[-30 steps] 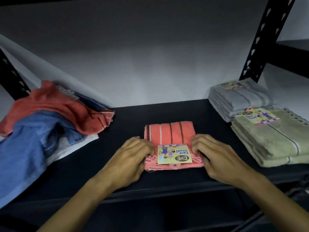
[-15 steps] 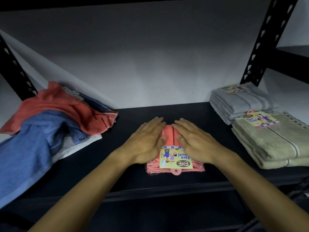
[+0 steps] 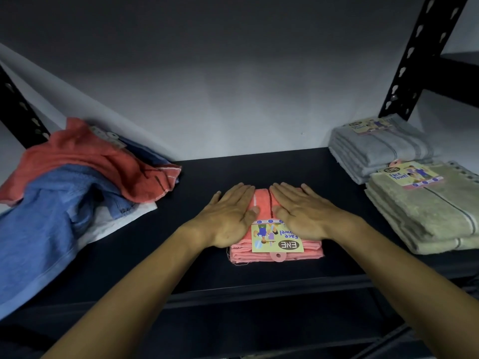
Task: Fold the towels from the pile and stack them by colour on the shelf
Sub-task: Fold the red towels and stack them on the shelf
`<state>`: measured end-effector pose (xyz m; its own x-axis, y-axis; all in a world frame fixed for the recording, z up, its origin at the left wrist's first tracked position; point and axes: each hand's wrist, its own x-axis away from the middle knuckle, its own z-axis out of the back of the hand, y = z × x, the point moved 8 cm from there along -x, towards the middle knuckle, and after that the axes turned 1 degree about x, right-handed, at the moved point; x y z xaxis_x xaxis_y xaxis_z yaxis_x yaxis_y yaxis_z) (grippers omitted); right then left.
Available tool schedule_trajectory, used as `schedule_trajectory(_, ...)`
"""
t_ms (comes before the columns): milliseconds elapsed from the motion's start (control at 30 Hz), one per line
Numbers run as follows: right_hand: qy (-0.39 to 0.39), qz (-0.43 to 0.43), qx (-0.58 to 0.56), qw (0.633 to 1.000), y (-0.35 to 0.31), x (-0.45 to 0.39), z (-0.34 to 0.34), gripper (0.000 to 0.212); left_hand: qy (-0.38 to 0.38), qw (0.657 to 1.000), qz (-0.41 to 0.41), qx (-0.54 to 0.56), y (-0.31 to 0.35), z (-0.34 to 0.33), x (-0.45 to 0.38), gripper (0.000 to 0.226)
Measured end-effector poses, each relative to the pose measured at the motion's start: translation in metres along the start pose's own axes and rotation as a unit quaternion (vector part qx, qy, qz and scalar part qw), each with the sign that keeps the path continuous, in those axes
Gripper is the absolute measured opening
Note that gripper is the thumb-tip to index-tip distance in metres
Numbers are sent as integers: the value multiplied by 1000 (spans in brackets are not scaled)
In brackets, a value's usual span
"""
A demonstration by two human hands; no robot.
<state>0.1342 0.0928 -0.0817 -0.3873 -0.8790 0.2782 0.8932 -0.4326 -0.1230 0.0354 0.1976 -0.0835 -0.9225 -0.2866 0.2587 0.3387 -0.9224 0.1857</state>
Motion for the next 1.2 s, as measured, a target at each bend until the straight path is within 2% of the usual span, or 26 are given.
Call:
schedule_trajectory(100,-7,-2,2,1000,-4,3,5,59,-4,1000,1,-3,1,2,-1,64)
schedule_trajectory(167,23,-6,10,1000,-6,9,12,59,-3,1000,-4,-6,-1,7,-1,63)
schedule_trajectory(233,107,-4,18,994,-15,24,24,59,5,1000,-11,-20,-4,13,1,62)
schedule_trajectory(333,274,47,-1,961,-50,64,35,51,41,997,-13,-64,-6,22,6,62)
schedule_trajectory(400,323,90,-6,942,-74,84,26,50,70,993,0,-93,-4,26,12,62)
schedule_trajectory(500,267,96,33,958,-80,88,1,62,113,984,27,-138,2,33,28,56)
schedule_trajectory(600,251,76,81,962,-64,89,-2,75,142,969,50,-193,13,41,48,55)
schedule_trajectory(667,256,87,111,956,-57,91,1,70,136,962,55,-231,25,40,62,59)
schedule_trajectory(767,268,133,127,946,-41,102,7,48,139,953,37,-266,49,36,80,64)
schedule_trajectory(833,277,149,126,941,-19,110,12,33,164,954,21,-248,61,39,89,63)
schedule_trajectory(867,279,140,128,941,-8,113,15,34,187,954,13,-232,61,43,92,61)
schedule_trajectory(967,298,84,98,946,15,117,29,62,269,954,-50,-122,46,59,86,45)
schedule_trajectory(1000,322,71,69,942,13,120,34,64,249,964,-70,-58,32,58,78,40)
schedule_trajectory(1033,349,60,32,935,7,125,37,59,214,972,-93,13,20,55,68,44)
schedule_trajectory(1100,397,47,-30,916,-19,134,33,37,115,973,-139,145,4,43,53,72)
schedule_trajectory(1133,406,42,-47,912,-36,136,27,32,68,972,-159,162,3,35,49,83)
schedule_trajectory(1200,395,31,-46,917,-64,131,9,45,19,970,-195,143,6,21,44,87)
